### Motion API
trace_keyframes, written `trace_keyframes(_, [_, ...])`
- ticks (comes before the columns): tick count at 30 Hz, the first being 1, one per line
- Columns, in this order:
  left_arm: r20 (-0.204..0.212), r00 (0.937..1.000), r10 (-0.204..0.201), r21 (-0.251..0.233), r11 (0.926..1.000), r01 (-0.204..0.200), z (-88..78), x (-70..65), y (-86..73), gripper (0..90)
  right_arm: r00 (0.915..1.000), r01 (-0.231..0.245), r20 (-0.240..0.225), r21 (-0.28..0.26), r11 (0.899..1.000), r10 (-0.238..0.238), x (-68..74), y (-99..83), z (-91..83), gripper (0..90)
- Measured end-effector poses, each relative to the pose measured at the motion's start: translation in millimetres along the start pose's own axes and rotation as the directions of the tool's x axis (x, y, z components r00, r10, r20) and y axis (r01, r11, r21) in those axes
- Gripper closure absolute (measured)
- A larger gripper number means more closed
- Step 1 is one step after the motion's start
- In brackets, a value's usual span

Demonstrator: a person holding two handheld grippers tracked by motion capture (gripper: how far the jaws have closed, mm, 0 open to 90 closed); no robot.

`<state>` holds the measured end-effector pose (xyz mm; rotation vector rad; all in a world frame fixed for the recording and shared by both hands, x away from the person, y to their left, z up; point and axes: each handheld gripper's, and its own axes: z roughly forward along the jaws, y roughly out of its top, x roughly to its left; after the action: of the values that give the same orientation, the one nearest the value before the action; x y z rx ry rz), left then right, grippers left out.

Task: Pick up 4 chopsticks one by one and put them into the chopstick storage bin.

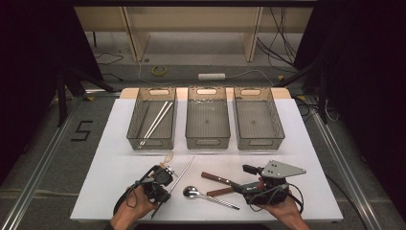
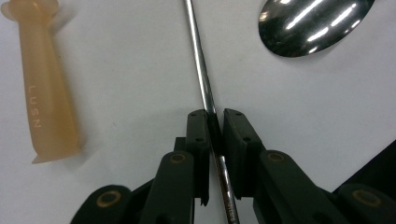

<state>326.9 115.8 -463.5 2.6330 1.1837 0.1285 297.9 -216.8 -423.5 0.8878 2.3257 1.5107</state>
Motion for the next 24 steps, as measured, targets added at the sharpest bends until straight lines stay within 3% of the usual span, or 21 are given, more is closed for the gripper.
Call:
trace_keyframes(11, [0.027, 0.9996, -0.009, -0.008, 0.9999, 0.009, -0.4, 3.3, -1.2, 84.2, 1.0, -0.001, -0.001, 0.0, 1.0, 0.001, -0.3, -0.2, 0.1, 26.4])
trace_keyframes(24, [0.049, 0.9988, 0.001, -0.065, 0.9979, 0.002, -4.0, 8.0, -3.4, 84.4, 1.0, 0.0, 0.001, 0.002, 1.0, 0.0, -0.5, -0.1, -0.7, 26.5])
